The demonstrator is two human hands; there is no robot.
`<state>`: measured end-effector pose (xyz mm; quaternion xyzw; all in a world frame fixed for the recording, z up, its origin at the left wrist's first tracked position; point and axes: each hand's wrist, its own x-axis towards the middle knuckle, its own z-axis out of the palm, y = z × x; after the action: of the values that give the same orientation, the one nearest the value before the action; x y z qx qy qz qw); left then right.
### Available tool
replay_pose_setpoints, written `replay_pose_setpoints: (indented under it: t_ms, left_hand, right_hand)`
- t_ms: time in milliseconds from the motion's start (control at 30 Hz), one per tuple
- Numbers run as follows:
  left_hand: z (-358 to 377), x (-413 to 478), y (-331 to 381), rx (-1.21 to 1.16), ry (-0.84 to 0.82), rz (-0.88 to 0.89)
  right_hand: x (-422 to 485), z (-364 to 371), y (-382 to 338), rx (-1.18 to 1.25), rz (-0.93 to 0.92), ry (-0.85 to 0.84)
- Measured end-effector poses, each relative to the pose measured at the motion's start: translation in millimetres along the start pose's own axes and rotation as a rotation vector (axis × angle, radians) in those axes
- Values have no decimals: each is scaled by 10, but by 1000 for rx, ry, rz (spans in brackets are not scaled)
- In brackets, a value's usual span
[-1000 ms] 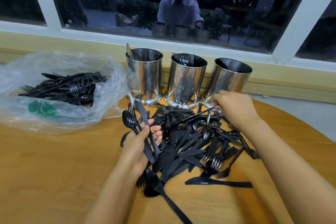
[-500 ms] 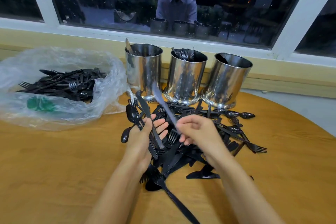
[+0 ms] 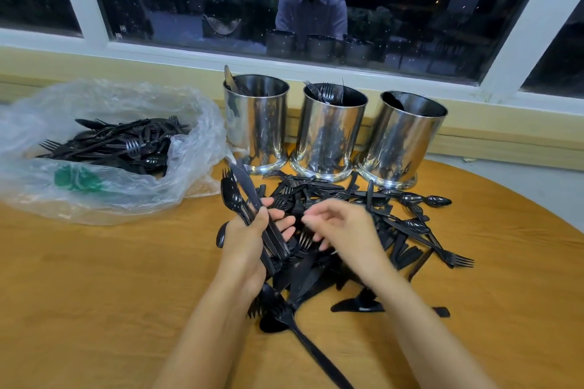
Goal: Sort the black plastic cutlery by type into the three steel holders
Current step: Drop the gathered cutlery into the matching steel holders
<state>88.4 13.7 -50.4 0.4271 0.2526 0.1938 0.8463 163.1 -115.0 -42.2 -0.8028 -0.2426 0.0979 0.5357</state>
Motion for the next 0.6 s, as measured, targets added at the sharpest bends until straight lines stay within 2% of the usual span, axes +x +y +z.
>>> replay_pose_setpoints:
  t_ms: [67,167,233,400,600]
  left_hand:
    - [-2,0,15,6,22,3]
    - [-13,-5,30,18,35,-17]
    - [-10,-12,46,-5,32,-39]
    - [-12,-5,71,-53,32,-57]
    - [-15,0,60,-60,26,-75]
  right_hand:
    - [246,-164,22,-150,-54,101]
    - [698,-323,174,-438,-71,123]
    - [945,-374,314,-621,-56,81]
    - [1170,-355,410,-841,-45,-90]
    - [1197,-310,309,-1011,-62,-130]
